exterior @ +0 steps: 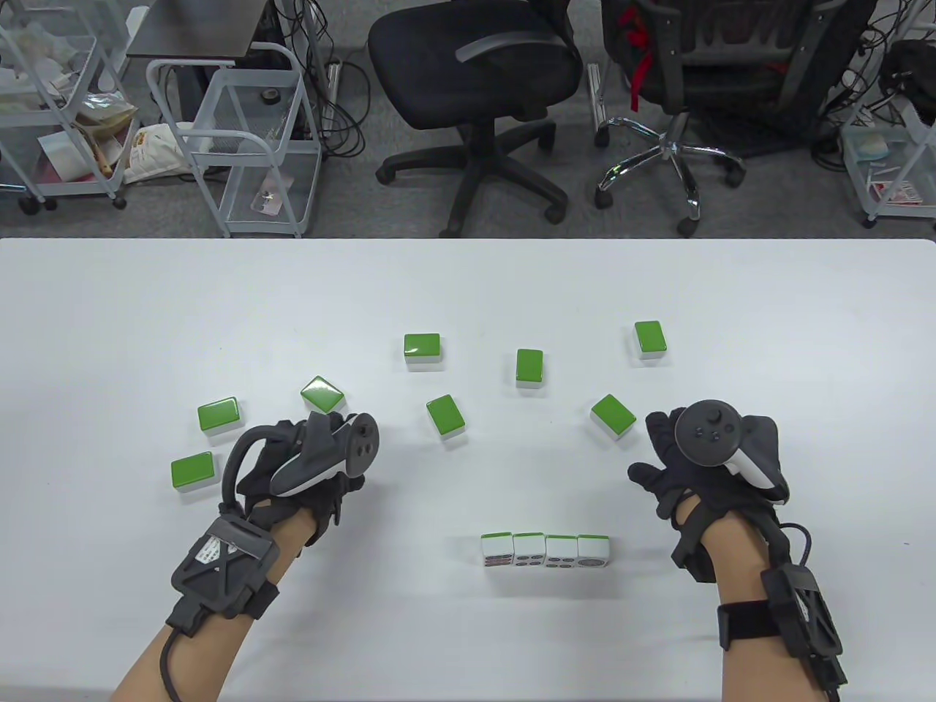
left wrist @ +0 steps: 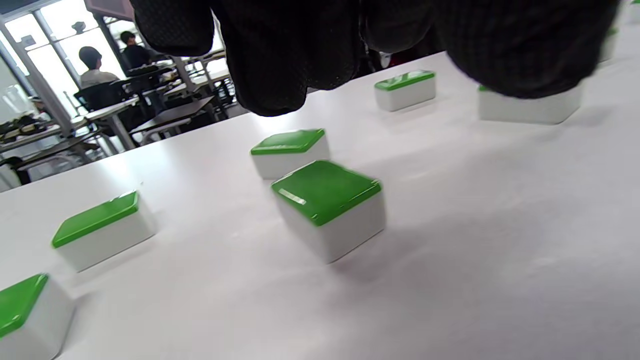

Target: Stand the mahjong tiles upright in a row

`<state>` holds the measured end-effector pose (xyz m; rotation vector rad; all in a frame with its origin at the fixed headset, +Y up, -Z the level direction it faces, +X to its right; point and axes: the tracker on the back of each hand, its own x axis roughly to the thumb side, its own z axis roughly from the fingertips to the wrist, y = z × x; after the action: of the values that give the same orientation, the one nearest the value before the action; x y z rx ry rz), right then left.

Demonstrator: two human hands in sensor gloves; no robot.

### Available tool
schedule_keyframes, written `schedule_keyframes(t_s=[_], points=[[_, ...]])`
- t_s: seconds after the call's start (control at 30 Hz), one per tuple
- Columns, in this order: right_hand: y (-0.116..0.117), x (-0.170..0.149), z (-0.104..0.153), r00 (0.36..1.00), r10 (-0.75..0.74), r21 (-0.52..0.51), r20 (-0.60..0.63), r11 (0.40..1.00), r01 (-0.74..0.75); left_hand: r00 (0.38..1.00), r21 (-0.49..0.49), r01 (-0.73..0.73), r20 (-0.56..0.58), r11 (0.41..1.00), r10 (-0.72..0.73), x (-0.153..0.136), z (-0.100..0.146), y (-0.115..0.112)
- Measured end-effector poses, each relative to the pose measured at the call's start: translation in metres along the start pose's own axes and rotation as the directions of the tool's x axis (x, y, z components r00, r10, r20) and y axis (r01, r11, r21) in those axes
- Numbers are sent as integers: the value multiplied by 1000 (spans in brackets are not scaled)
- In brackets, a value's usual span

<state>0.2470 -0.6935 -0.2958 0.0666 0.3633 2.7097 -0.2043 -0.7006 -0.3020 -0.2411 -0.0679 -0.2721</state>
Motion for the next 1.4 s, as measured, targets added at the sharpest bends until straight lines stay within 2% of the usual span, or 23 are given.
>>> schedule_keyframes(t_s=[0.1, 0.17, 0.3, 0.4, 0.53, 0.67, 0.73, 0.8, 0.83, 0.9, 0.97, 1.03, 1.13, 1.2, 1.4], points=[[1, 0, 0, 1000, 1, 6, -1, 1000, -1, 999, -49, -26, -45, 998, 23, -11, -11, -20], [1, 0, 0, 1000, 2, 8, -3, 1000, -2, 998, -49, -17, -61, 999, 14, -14, -17, -30], [1, 0, 0, 1000, 2, 9, -6, 1000, -2, 997, 15, -29, -72, 999, 30, -15, -24, -43], [1, 0, 0, 1000, 5, 11, -8, 1000, -5, 997, 26, -19, -70, 999, 21, -10, -27, -51], [1, 0, 0, 1000, 5, 10, -7, 1000, -5, 998, 51, 34, -62, 998, -31, -5, -26, -49], [1, 0, 0, 1000, 1, 8, -5, 1000, -1, 1000, 9, -19, -14, 1000, 19, -1, -18, -42], [1, 0, 0, 1000, 3, 6, -3, 1000, -3, 995, -7, -98, 34, 995, 98, 4, -10, -30], [1, 0, 0, 1000, 4, 6, -2, 1000, -4, 972, -62, -205, 101, 977, 211, 13, -3, -20], [1, 0, 0, 1000, 3, 8, -2, 1000, -3, 943, -126, -281, 148, 951, 298, 21, 2, -16], [1, 0, 0, 1000, 0, 10, 0, 1000, 0, 851, -308, -405, 218, 861, 479, 42, 9, -12], [1, 0, 0, 1000, -2, 10, 1, 1000, 2, 781, -437, -423, 269, 794, 564, 64, 16, -12], [1, 0, 0, 1000, -5, 12, 0, 1000, 5, 753, -516, -382, 308, 767, 582, 85, 21, -12], [1, 0, 0, 1000, -9, 19, 0, 1000, 9, 762, -556, -316, 334, 769, 555, 106, 20, -14], [1, 0, 0, 1000, -12, 20, 1, 1000, 12, 775, -546, -313, 326, 777, 541, 112, 17, -16], [1, -2, -1, 1000, -12, 28, -1, 1000, 12, 790, -522, -317, 318, 792, 525, 118, 11, -15]])
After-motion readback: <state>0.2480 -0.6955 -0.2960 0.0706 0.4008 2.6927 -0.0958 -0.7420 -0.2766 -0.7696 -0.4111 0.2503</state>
